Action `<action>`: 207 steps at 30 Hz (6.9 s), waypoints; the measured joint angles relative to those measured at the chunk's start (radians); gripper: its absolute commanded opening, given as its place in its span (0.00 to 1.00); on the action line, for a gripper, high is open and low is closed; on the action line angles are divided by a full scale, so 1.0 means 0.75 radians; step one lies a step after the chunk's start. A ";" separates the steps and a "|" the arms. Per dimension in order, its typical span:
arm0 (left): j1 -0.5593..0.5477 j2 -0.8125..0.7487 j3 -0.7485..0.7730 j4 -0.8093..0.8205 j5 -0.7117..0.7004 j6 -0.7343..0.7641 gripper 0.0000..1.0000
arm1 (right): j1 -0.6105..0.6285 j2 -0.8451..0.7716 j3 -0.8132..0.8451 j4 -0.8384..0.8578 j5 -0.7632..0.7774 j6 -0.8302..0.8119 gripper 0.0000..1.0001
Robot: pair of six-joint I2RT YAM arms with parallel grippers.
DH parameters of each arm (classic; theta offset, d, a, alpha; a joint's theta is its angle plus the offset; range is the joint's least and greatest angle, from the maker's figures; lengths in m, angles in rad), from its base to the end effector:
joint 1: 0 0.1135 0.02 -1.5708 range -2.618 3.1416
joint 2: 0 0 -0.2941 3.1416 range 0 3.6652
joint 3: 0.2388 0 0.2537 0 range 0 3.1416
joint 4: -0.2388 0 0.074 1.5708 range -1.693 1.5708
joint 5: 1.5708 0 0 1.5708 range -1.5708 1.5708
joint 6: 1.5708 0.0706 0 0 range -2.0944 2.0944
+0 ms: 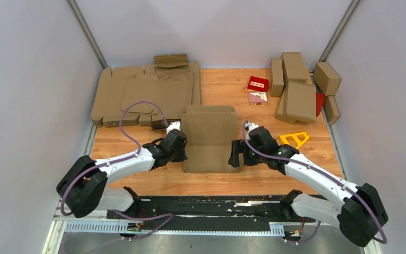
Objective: Fold the paper box
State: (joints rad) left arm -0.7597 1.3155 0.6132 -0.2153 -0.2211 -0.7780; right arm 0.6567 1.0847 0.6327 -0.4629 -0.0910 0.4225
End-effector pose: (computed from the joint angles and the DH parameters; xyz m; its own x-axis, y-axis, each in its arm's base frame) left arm 0.1988 -0.1675 0.1712 -0.8139 -0.1713 -0.5551 0.0057 0.9531 -0.3025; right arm 0.1692 0.1385 0.2055 -0.8398 -0.1317 -0.5267 -0.3372 0.8869 0.3158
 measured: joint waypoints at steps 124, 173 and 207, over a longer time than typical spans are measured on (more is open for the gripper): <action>-0.008 -0.033 -0.033 0.004 -0.080 -0.081 0.00 | -0.060 0.478 0.220 0.097 -0.023 -0.003 0.11; -0.016 -0.026 -0.031 0.023 -0.032 -0.082 0.00 | 0.026 0.518 0.272 0.185 -0.215 0.002 0.55; 0.106 -0.232 -0.141 0.136 0.194 -0.138 0.00 | -0.533 0.175 -0.192 0.261 -0.365 0.051 0.56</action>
State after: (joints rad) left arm -0.6800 1.1412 0.5072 -0.1131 -0.0757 -0.8814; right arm 0.2573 1.2160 0.4885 -0.2668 -0.3649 0.4610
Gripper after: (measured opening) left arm 0.009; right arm 0.547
